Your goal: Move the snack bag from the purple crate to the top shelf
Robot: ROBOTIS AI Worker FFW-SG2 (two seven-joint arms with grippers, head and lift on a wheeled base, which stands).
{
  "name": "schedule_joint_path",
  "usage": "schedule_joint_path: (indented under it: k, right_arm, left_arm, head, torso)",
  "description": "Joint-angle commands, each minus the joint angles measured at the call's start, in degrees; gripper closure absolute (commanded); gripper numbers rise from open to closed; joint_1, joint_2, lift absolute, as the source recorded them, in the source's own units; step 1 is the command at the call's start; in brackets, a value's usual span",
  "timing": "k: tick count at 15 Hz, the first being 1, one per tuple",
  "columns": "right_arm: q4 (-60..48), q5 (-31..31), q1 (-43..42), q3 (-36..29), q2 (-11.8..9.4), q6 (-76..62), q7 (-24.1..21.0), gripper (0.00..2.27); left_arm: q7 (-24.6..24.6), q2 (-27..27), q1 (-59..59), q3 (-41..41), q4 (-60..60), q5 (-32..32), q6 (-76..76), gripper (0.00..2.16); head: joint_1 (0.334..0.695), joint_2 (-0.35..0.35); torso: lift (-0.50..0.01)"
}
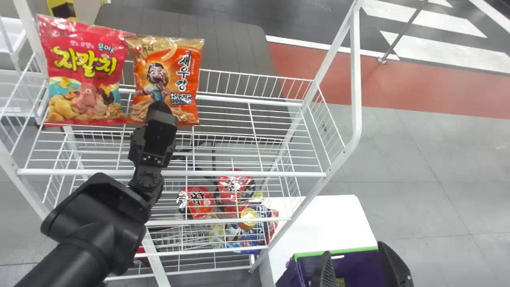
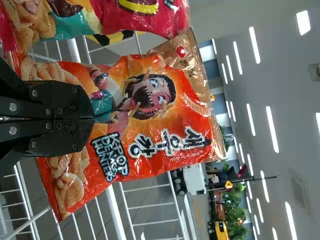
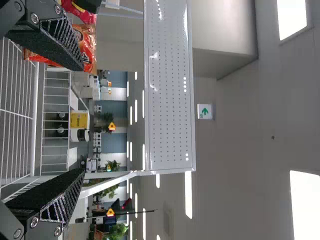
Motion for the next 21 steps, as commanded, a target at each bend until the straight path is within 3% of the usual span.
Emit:
schedule_joint_path:
  k: [1, 2, 4, 6, 16, 21]
  right_arm:
    - [0.13, -0.07, 0.0, -0.04, -0.09, -0.07, 0.0, 0.09]
    - [0.13, -0.07, 0.0, -0.04, -0.09, -0.25, 0.0, 0.09]
    - [0.13, -0.07, 0.0, -0.04, -0.09, -0.42, 0.0, 0.09]
    - [0.13, -0.16, 0.0, -0.04, -0.18, -0.42, 0.0, 0.09]
    - [0.13, -0.25, 0.0, -0.04, -0.44, -0.78, 0.0, 0.09]
    - [-1.37, -0.07, -0.18, -0.39, -0.53, 0.46, 0.0, 0.09]
  left_arm:
    - [-0.34, -0.32, -0.22, 0.04, 0.55, 0.32, -1.03, 1.12]
    - [-0.52, -0.32, -0.22, 0.04, 0.64, 0.41, -1.03, 1.01]
    - [-0.78, -0.32, -0.22, 0.04, 0.73, 0.5, -1.03, 0.33]
    - [-0.87, -0.32, -0.22, 0.04, 0.73, 0.5, -1.03, 0.07]
    - [-0.61, -0.32, 2.5, -0.05, -2.35, -0.03, -1.39, 0.07]
    - [-2.63, -0.32, 11.38, 1.8, -20.89, -1.78, 9.51, 0.07]
  head:
    - [0.695, -0.285]
    - [0.695, -0.285]
    - [0.695, -0.286]
    - [0.695, -0.288]
    - [0.695, -0.296]
    - [0.695, -0.329]
  torso:
    - [0.003]
    - [0.003]
    - [0.003]
    - [0.003]
    - [0.003]
    - [0.003]
